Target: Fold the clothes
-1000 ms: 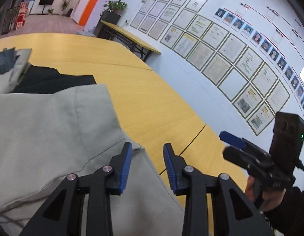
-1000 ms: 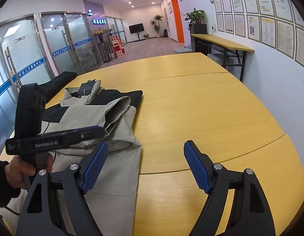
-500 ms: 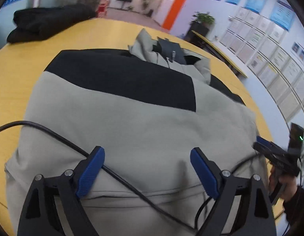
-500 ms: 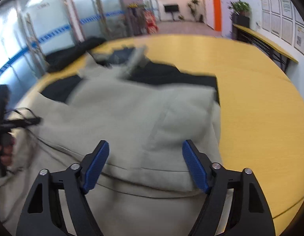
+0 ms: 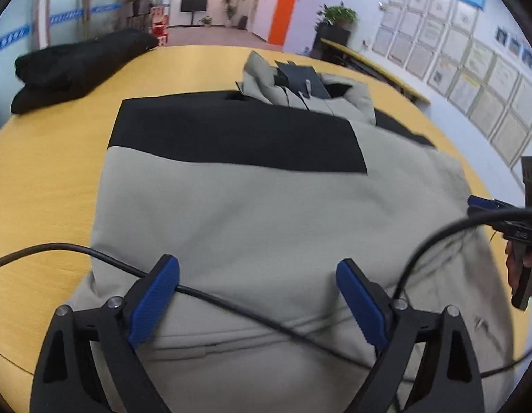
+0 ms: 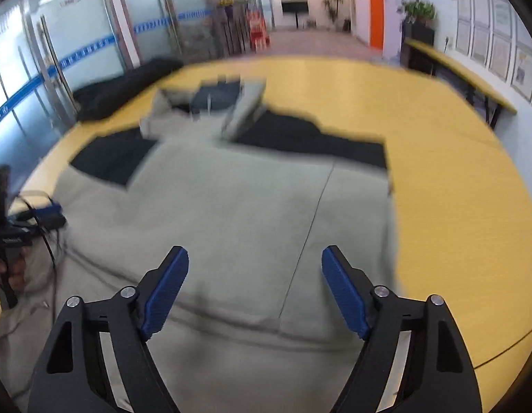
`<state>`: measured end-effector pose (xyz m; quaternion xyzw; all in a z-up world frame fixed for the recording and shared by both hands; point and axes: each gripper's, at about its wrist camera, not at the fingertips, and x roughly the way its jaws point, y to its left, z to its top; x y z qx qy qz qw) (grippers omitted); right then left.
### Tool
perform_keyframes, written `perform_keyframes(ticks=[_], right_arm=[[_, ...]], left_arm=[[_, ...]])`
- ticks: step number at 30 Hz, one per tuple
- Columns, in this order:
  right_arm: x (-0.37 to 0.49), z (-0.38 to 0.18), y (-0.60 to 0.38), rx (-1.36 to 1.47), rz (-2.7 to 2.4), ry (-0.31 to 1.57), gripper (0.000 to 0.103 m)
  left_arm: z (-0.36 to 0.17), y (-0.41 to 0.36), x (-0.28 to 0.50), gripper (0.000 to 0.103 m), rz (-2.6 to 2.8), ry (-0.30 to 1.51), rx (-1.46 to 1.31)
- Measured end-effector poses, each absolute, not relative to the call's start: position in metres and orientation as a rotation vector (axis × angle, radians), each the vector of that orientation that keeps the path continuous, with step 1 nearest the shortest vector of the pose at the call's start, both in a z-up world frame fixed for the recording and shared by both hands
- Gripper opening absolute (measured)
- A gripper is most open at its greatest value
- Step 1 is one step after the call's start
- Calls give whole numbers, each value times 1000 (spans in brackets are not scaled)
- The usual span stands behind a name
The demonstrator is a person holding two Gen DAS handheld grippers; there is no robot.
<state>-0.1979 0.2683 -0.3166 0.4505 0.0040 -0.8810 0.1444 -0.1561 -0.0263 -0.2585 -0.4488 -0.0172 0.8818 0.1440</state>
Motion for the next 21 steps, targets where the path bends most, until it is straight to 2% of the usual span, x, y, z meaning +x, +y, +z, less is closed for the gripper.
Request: perform_keyframes(ticks=[1, 3, 5, 7, 11, 15, 21], right_arm=[[-195, -327, 270, 1355, -2533, 20, 66], [-176, -318, 283, 1374, -2562, 6, 65], [-148, -290, 298, 1354, -2580, -61, 71], [-116, -259, 316, 1328, -2609, -84, 84], [-41, -226, 345, 1393, -2586, -68, 86], [22, -221, 365, 1534, -2491, -52, 86], [90, -245, 409, 1633, -2414, -96, 86]], left_arm=[[-257, -26, -153, 94, 2539, -22, -1295], [-244, -34, -139, 91, 2533, -32, -1322], [-224, -45, -115, 91, 2513, -35, -1342], [-202, -57, -74, 91, 2471, 24, -1365], [-186, -81, 31, 91, 2375, 279, -1595], [-170, -121, 119, 91, 2387, 224, -1831], [-173, -114, 160, 91, 2404, -24, -1851]])
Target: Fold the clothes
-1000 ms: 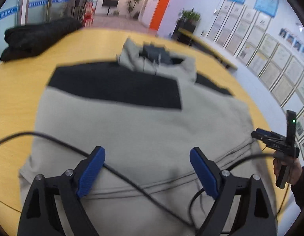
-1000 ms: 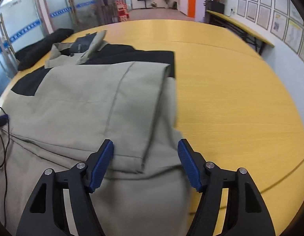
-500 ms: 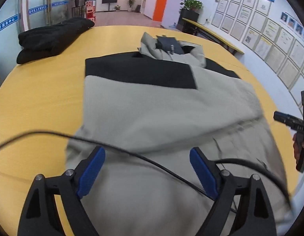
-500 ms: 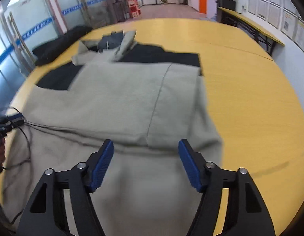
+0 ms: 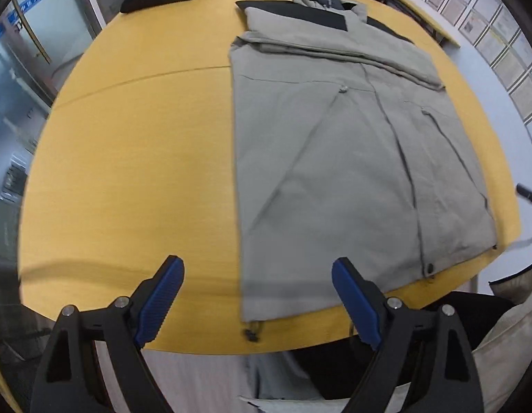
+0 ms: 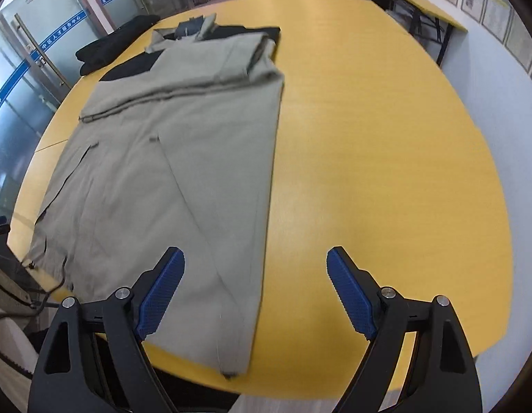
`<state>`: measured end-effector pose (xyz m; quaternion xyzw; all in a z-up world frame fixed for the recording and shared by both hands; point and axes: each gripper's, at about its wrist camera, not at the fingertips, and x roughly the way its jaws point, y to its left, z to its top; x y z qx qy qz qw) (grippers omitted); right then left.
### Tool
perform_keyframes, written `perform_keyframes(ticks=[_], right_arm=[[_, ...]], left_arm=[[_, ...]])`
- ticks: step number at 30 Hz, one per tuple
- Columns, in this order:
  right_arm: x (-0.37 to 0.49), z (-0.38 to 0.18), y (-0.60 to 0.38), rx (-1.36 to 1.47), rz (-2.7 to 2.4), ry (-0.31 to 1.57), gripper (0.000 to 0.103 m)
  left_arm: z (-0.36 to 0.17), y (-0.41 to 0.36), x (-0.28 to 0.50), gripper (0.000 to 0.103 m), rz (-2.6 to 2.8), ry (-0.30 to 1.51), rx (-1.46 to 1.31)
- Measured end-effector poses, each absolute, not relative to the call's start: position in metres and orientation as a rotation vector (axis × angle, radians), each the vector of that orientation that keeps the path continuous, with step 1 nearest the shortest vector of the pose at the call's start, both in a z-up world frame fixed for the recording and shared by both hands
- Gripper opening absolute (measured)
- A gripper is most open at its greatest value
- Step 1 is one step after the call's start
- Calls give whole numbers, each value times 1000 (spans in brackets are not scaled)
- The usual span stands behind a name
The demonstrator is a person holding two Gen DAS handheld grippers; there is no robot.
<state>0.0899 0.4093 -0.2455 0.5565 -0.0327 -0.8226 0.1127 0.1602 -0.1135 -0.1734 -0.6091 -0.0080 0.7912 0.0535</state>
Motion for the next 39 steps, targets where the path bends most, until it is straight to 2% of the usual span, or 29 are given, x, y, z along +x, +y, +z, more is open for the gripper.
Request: perform_keyframes(ticks=[3, 9, 12, 16, 19, 21, 22, 23, 24, 25, 26, 27, 29, 30, 31, 34, 37, 39], right_arm=[[113, -268, 407, 1673, -2354, -54, 86], [138, -303, 393, 1686, -2335, -43, 80], [139, -320, 387, 1703, -2336, -50, 77], [140, -330, 374, 1673, -2351, -17, 78], [143, -332, 371, 1657, -2345, -42, 77], [149, -332, 365, 1651, -2310, -10, 76], [151, -333, 362, 1650, -2292, 11, 76], [152, -334, 361, 1649, -2284, 22, 76], [152, -334, 363, 1648, -2281, 21, 74], [152, -334, 365, 1646, -2278, 18, 71], [151, -334, 368, 1646, -2277, 20, 68], [151, -334, 371, 1651, -2278, 30, 61], [148, -334, 378, 1664, -2281, 34, 43], [146, -333, 383, 1683, -2272, -4, 26], [143, -334, 389, 1706, -2251, -54, 20], [141, -335, 390, 1738, -2181, -74, 9], [141, -328, 387, 1742, -2122, -116, 4], [138, -312, 382, 1697, -2107, -125, 3]], left_arm=[[-203, -105, 156, 91, 2405, -111, -1850], [-266, -96, 134, 91, 2321, -38, -1894], [-270, -92, 136, 93, 2341, 34, -1852], [-264, -88, 134, 92, 2257, -149, -1818], [-260, -81, 132, 84, 2231, -207, -1798], [-258, -81, 130, 75, 2246, -243, -1799], [-258, -83, 127, 57, 2265, -257, -1806], [-258, -85, 125, 30, 2296, -252, -1824], [-261, -88, 122, 19, 2313, -247, -1846], [-262, -91, 120, 12, 2316, -253, -1861], [-263, -93, 118, 11, 2307, -268, -1866], [-264, -94, 115, 10, 2297, -271, -1880], [-263, -87, 112, 8, 2283, -229, -1907], [-264, -83, 111, 7, 2276, -207, -1919], [-264, -80, 109, 6, 2265, -196, -1932], [-265, -83, 108, 4, 2186, -272, -2007], [-258, -86, 110, 3, 2134, -317, -2053], [-248, -94, 107, 2, 2100, -454, -2051]])
